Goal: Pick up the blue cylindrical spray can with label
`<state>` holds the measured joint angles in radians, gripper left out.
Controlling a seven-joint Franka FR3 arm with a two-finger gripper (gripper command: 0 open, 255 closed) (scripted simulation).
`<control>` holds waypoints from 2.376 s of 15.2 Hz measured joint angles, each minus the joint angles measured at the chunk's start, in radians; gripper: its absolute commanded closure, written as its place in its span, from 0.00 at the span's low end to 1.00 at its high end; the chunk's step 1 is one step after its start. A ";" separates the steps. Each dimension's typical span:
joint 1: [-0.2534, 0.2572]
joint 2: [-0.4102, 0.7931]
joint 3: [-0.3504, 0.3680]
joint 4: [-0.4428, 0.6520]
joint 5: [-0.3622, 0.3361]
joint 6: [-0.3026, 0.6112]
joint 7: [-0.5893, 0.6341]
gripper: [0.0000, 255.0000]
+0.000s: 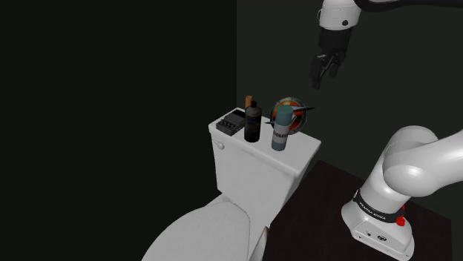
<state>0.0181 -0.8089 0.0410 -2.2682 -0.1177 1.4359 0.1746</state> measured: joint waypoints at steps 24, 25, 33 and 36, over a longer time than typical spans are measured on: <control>-0.003 0.240 -0.054 -0.268 0.105 0.546 0.064 1.00; -0.003 0.240 -0.054 -0.268 0.105 0.546 0.064 1.00; -0.003 0.239 -0.054 -0.264 0.104 0.542 0.065 1.00; -0.002 0.235 -0.053 -0.234 0.105 0.506 0.065 1.00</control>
<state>0.0158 -0.5742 -0.0120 -2.5026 -0.0126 1.9420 0.2398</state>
